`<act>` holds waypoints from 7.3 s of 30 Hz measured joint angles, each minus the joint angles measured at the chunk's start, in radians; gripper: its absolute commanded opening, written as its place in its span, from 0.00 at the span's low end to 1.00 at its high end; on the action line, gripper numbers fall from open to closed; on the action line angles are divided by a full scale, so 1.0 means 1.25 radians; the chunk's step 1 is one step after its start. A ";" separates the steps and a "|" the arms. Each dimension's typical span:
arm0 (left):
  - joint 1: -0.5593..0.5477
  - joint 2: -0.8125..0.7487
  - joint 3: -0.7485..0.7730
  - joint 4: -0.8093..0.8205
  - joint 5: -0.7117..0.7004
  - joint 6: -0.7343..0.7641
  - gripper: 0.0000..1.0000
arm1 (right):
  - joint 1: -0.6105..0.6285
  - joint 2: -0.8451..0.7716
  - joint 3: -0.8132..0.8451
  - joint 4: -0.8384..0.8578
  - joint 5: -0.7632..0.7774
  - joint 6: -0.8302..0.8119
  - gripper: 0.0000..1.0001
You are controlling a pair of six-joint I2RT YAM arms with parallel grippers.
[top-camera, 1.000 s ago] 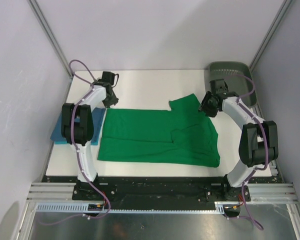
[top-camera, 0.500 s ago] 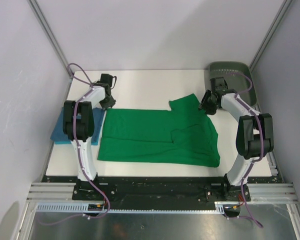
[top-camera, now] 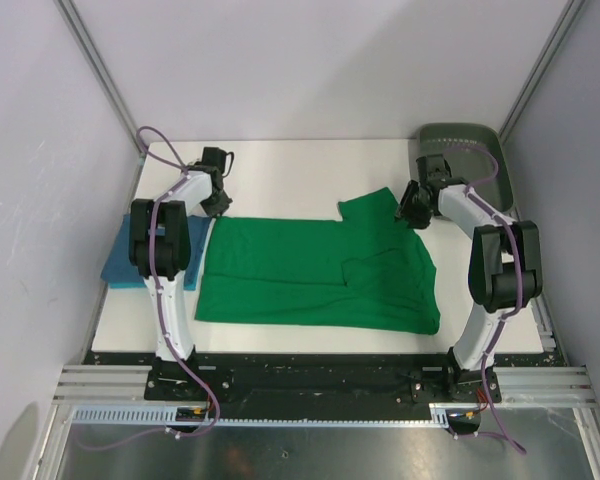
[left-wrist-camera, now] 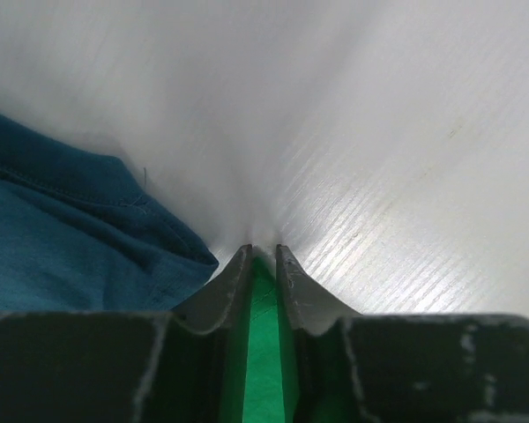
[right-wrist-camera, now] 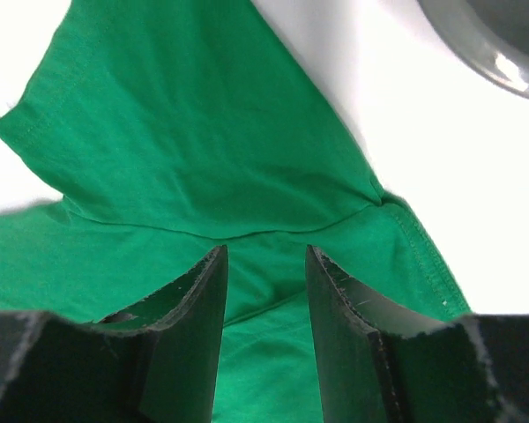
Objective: Fold and stack the t-shirts
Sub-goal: Grap the side of the flattened tshirt furthest away from the robot with both arms, then fold the other side of the tshirt into a rectangle
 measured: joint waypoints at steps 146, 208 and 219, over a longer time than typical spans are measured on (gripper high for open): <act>0.056 -0.541 -0.612 0.065 0.071 0.019 0.00 | 0.209 -0.460 -0.338 -0.195 0.296 0.128 0.00; -0.370 -0.430 -0.406 0.139 0.317 0.122 0.50 | 0.228 -0.321 -0.332 -0.025 0.236 0.089 0.44; -0.580 -0.139 -0.114 0.198 0.390 0.148 0.51 | 0.000 -0.536 -0.513 -0.038 0.122 0.108 0.45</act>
